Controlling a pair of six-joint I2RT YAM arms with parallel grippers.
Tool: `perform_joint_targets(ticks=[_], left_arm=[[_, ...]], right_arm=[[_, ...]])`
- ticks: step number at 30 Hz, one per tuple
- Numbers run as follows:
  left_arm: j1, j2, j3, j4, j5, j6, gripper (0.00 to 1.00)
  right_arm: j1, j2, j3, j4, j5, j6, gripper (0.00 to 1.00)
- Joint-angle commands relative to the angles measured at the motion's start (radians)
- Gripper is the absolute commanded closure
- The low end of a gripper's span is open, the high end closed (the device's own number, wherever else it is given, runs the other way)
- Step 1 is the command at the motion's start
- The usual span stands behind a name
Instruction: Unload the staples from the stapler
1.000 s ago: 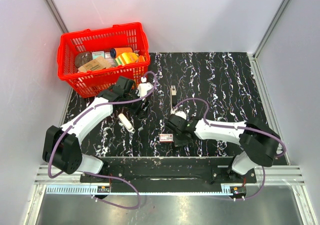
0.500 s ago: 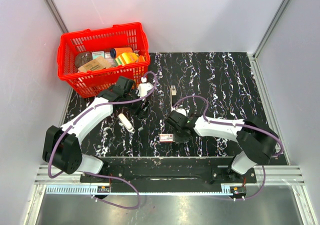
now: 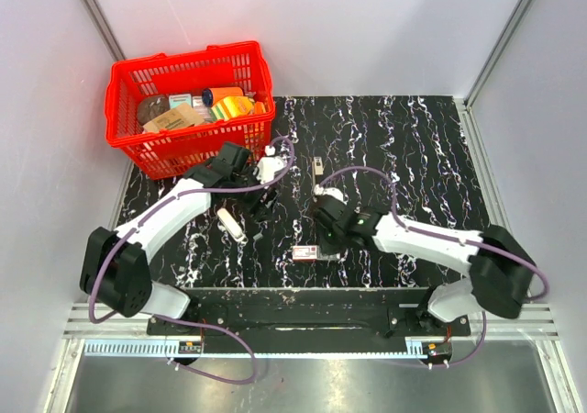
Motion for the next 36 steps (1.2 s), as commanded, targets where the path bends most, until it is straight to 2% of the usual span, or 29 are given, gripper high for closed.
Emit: perform_joint_targets(ticks=[1, 3, 4, 6, 13, 20, 24, 36], left_arm=[[-0.038, 0.040, -0.005, 0.007, -0.061, 0.068, 0.30], [-0.059, 0.060, -0.020, 0.020, -0.088, 0.083, 0.27], [-0.070, 0.069, -0.029, 0.027, -0.108, 0.091, 0.25], [-0.098, 0.088, -0.045, 0.044, -0.147, 0.109, 0.21], [-0.128, 0.177, -0.036, 0.052, -0.204, 0.131, 0.18], [-0.135, 0.209, -0.071, 0.093, -0.306, 0.097, 0.18], [-0.136, 0.230, -0.082, 0.097, -0.303, 0.089, 0.20], [-0.138, 0.276, -0.080, 0.063, -0.260, 0.072, 0.45]], right_arm=[[-0.010, -0.131, 0.029, 0.106, 0.104, -0.014, 0.76], [-0.024, -0.139, 0.001, 0.136, 0.159, 0.010, 0.54], [-0.031, -0.141, -0.016, 0.156, 0.191, 0.030, 0.49], [-0.042, -0.148, -0.069, 0.207, 0.248, 0.070, 0.45], [-0.048, -0.193, -0.295, 0.411, 0.237, 0.213, 0.44], [-0.058, -0.218, -0.327, 0.451, 0.222, 0.207, 0.44], [-0.064, -0.216, -0.335, 0.463, 0.210, 0.204, 0.45], [-0.093, -0.225, -0.364, 0.502, 0.173, 0.207, 0.46]])
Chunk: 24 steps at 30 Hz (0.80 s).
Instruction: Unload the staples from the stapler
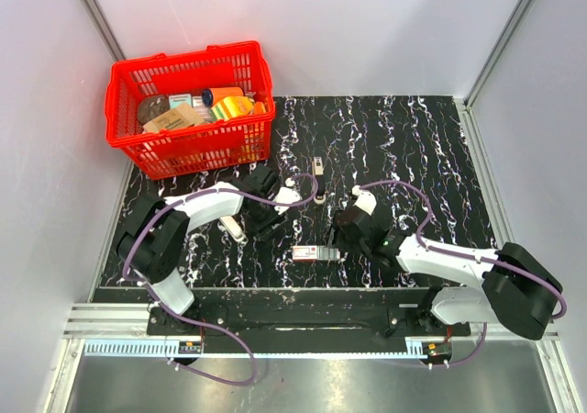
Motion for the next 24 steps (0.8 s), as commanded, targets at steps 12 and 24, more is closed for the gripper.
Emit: perform_joint_targets(ticks=[12, 24], left_arm=[[-0.007, 0.016, -0.010, -0.039, 0.027, -0.006, 0.65], [-0.007, -0.011, -0.023, -0.056, 0.012, 0.000, 0.51]], right_arm=[[-0.028, -0.006, -0.005, 0.057, -0.027, 0.010, 0.47], [-0.035, -0.003, -0.003, 0.058, -0.038, 0.007, 0.48]])
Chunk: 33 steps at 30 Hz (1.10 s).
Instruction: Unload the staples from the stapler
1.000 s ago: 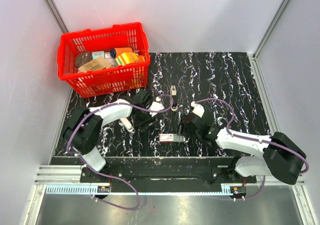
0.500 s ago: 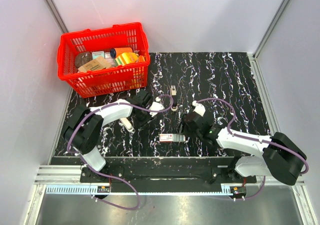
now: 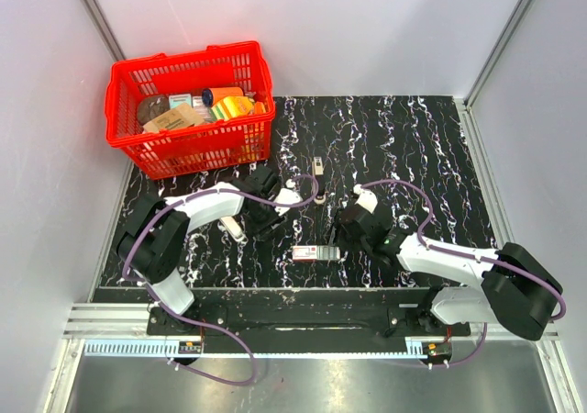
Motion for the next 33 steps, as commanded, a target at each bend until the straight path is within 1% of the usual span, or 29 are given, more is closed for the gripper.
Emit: perform_joint_targets(ticks=[1, 3, 6, 9, 14, 17, 20, 27, 33], left_arm=[[-0.006, -0.012, -0.025, -0.044, 0.003, 0.001, 0.49], [-0.007, -0.015, -0.026, -0.046, -0.007, 0.001, 0.47], [-0.010, -0.012, -0.034, -0.046, -0.011, -0.001, 0.49], [-0.012, -0.011, -0.040, -0.044, -0.017, -0.001, 0.54], [-0.015, -0.018, -0.048, -0.057, -0.020, 0.004, 0.66], [-0.018, -0.018, -0.046, -0.073, -0.016, 0.010, 0.80], [-0.023, -0.018, -0.034, -0.090, -0.016, 0.013, 0.99], [-0.024, -0.041, 0.036, -0.149, -0.013, 0.007, 1.00], [-0.026, -0.078, 0.214, -0.245, 0.021, -0.010, 1.00]], right_arm=[[-0.007, -0.002, 0.000, 0.044, -0.011, 0.004, 0.48], [-0.009, -0.004, 0.003, 0.045, -0.013, 0.001, 0.48], [-0.011, -0.005, 0.002, 0.044, -0.011, 0.001, 0.49], [-0.012, -0.005, 0.000, 0.044, -0.014, 0.001, 0.49], [-0.014, -0.008, -0.001, 0.044, -0.014, 0.003, 0.50], [-0.014, -0.011, 0.000, 0.044, -0.014, 0.003, 0.50], [-0.014, -0.016, -0.003, 0.042, -0.016, 0.001, 0.51], [-0.015, -0.048, -0.003, 0.031, -0.006, -0.002, 0.52], [-0.014, -0.105, 0.008, 0.004, 0.001, -0.028, 0.53]])
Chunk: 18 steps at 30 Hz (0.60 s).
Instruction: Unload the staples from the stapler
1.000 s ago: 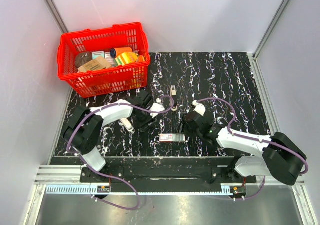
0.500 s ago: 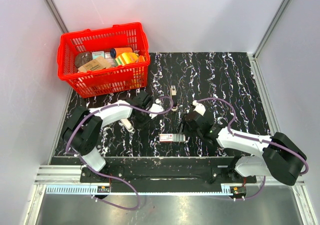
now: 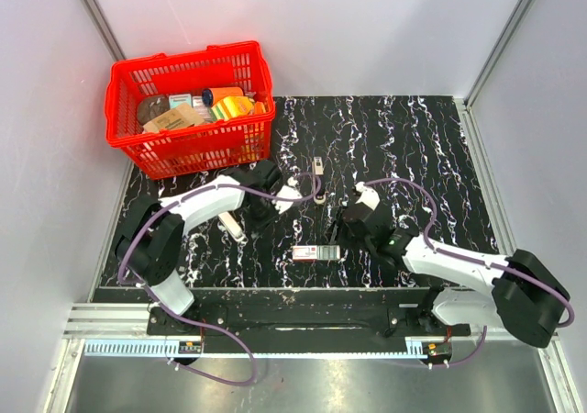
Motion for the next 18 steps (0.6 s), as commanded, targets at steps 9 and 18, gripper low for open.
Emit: perform_joint_targets(ticks=[9, 18], left_arm=[[0.009, -0.128, 0.514, -0.137, 0.285, -0.153, 1.00], [0.255, -0.113, 0.650, 0.256, 1.039, -0.781, 1.00]], right_arm=[[-0.008, -0.160, 0.169, 0.001, -0.056, -0.211, 0.48], [-0.008, -0.290, 0.334, 0.137, -0.242, -0.252, 0.39]])
